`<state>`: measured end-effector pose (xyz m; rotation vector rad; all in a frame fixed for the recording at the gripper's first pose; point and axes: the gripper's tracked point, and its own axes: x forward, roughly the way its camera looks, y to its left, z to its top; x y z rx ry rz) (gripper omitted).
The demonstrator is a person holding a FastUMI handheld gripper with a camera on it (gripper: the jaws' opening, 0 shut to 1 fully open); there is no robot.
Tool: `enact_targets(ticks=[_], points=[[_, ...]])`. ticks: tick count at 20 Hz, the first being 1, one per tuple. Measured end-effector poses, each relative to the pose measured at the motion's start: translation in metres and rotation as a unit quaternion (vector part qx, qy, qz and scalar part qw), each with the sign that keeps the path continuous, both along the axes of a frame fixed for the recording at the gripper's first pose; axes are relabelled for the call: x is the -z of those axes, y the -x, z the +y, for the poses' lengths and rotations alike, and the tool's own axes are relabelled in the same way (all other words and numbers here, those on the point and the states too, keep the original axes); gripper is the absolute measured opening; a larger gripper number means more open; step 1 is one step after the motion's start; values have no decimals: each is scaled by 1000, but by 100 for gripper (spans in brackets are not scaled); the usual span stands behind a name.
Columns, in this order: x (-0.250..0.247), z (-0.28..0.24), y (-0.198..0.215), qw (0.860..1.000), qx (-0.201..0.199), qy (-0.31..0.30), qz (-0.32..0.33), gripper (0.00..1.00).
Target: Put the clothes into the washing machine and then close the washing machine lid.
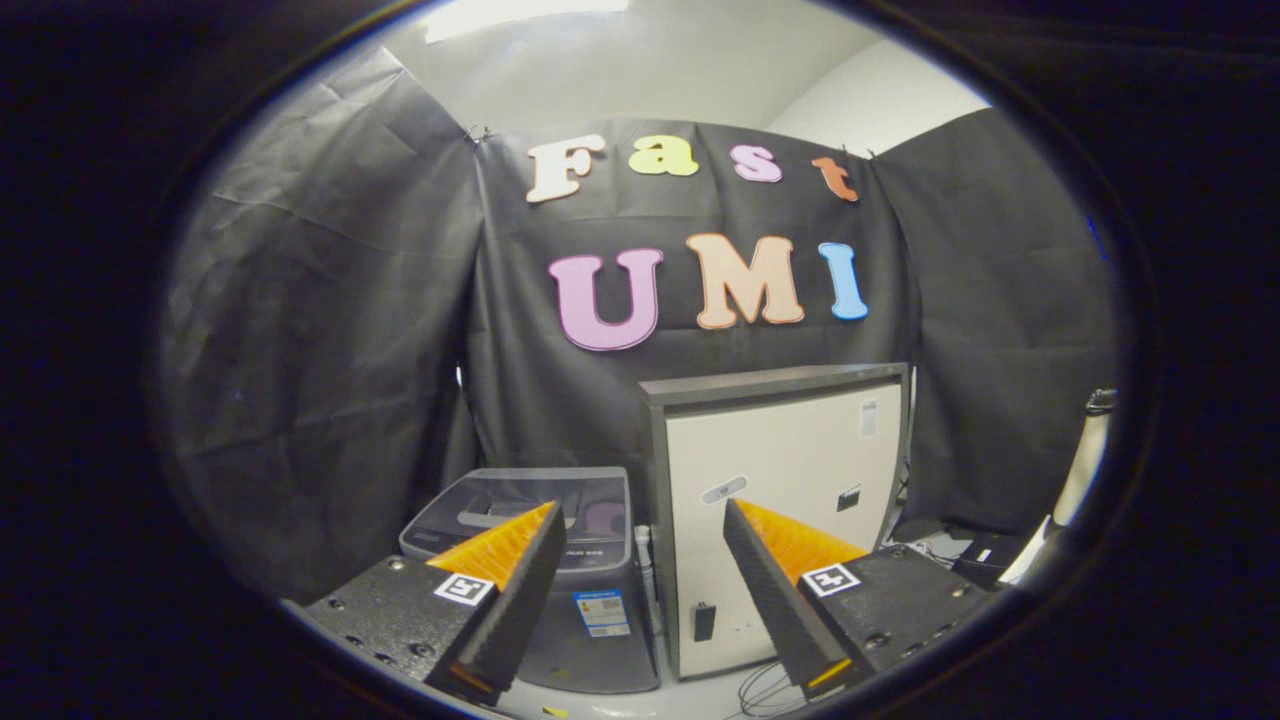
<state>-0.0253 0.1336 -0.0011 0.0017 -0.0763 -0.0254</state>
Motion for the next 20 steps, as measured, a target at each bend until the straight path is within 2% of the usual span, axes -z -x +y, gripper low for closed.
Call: enact_targets(ticks=[5, 8, 11, 14, 18, 20], points=[[-10, -16, -22, 999, -31, 15, -8, 96], [-12, -31, -39, 999, -51, -17, 4, 96], [-17, -47, -49, 997, -51, -50, 8, 96], [-20, -58, -57, 997, -53, -49, 0, 97], [-21, -97, -78, 995, -64, -57, -50, 96], [-16, -109, -93, 990, -90, -68, -88, 97]])
